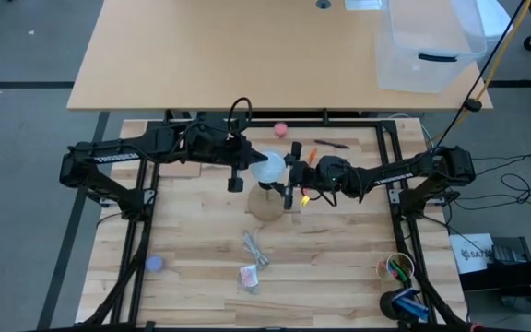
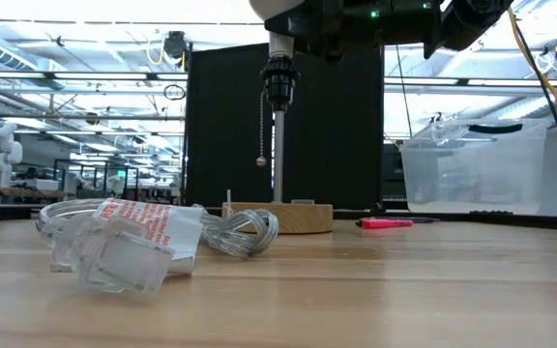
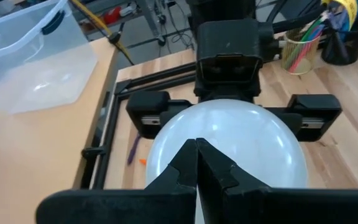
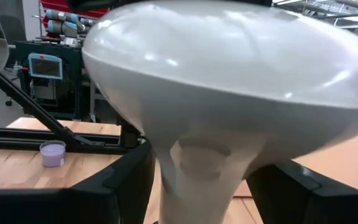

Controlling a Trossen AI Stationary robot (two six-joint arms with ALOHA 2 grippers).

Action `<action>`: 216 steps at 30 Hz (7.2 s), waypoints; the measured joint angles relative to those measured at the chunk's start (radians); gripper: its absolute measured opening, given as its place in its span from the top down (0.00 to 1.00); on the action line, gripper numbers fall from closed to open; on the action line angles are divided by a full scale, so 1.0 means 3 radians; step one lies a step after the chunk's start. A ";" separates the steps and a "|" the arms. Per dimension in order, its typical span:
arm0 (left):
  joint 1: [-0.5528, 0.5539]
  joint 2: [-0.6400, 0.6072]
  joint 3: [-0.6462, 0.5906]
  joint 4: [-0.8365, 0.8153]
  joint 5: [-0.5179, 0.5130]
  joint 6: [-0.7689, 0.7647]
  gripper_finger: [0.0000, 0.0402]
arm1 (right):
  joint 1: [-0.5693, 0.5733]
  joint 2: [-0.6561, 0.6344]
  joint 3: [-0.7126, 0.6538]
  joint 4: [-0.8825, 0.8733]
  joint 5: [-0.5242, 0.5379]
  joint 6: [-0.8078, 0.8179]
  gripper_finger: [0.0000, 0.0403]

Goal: Screw lightbulb
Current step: Insert the white lightbulb into the desk lamp

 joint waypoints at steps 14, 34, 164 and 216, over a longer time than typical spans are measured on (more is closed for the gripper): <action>-0.0002 -0.0003 0.0000 -0.0014 -0.0014 -0.0004 1.00 | 0.0145 -0.0064 -0.0014 -0.0043 0.0133 -0.0061 0.37; 0.0006 -0.0003 0.0000 -0.0022 -0.0076 -0.0010 1.00 | 0.0236 -0.0173 -0.0013 -0.0299 0.0509 0.0018 0.23; -0.0085 0.0001 -0.0005 0.0033 -0.0244 0.0092 1.00 | 0.0730 -0.0852 -0.0011 -0.0921 0.1433 -0.1211 1.00; -0.0085 0.0001 -0.0005 0.0073 -0.0336 0.0104 1.00 | 0.0710 -0.0749 -0.0014 -0.0787 0.1726 -0.1571 1.00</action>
